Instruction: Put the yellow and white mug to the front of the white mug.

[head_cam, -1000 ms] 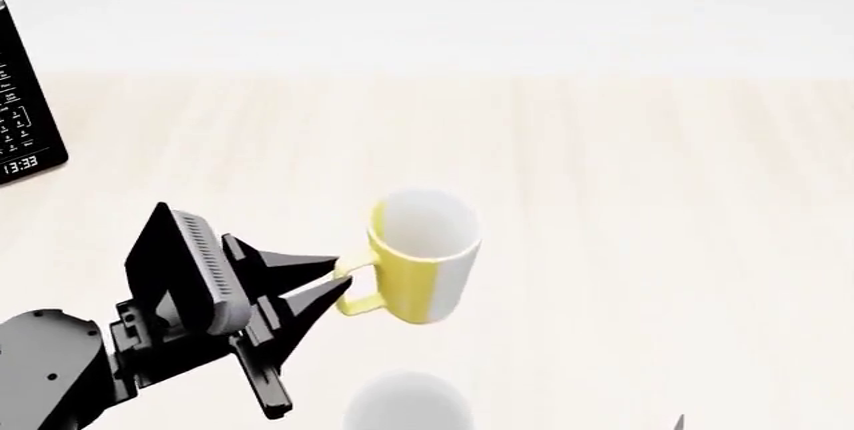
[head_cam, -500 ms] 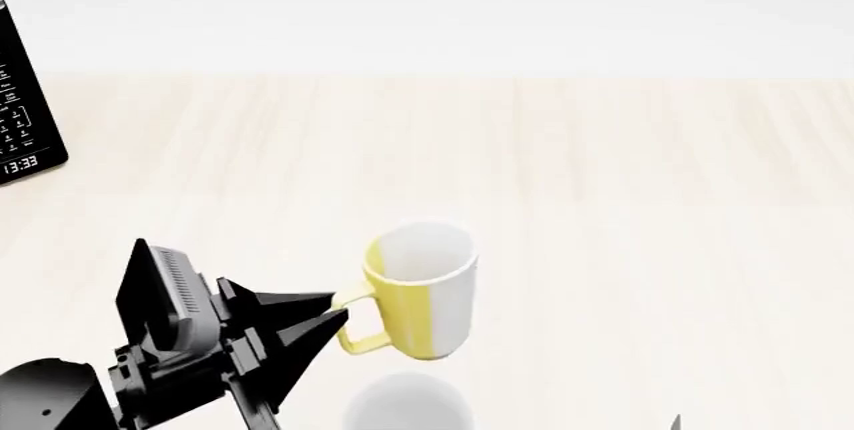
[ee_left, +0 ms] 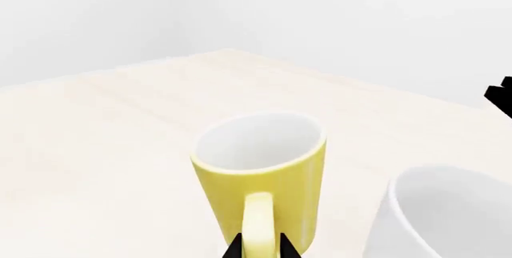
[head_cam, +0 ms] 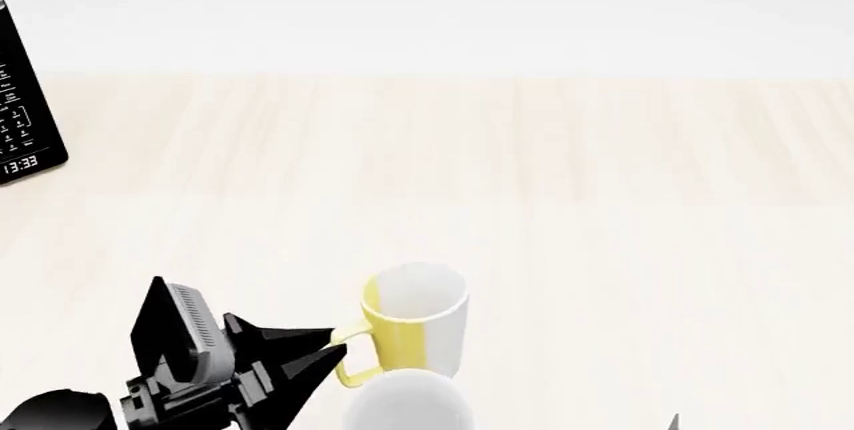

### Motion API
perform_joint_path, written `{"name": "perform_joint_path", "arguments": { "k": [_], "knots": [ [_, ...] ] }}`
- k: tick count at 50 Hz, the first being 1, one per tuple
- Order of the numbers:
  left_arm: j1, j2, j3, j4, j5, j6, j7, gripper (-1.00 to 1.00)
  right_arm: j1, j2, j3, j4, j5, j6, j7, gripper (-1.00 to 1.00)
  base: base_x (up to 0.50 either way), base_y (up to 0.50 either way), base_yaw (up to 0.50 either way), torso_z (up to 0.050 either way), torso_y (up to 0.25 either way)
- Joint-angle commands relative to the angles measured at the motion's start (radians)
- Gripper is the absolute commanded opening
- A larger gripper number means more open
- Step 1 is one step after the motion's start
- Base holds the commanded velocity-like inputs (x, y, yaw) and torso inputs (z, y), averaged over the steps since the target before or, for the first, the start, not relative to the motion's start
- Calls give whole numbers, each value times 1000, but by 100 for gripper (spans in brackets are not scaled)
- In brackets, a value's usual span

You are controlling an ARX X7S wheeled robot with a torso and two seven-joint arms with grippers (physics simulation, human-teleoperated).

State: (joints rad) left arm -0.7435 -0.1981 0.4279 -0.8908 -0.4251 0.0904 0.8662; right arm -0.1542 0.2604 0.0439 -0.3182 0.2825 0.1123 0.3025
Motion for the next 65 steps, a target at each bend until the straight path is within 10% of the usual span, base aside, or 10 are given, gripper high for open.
{"name": "perform_joint_path", "arguments": {
  "k": [1,65],
  "knots": [
    [-23,26,4,-117,22,91,9,-100,-2,4,-2,-4,2,-2,5,100,0,0,0,0,0],
    [-5,77,16,-356,65,406,61,-100,-3,24,-22,-12,17,-5,26,100,0,0,0,0,0]
  ]
}}
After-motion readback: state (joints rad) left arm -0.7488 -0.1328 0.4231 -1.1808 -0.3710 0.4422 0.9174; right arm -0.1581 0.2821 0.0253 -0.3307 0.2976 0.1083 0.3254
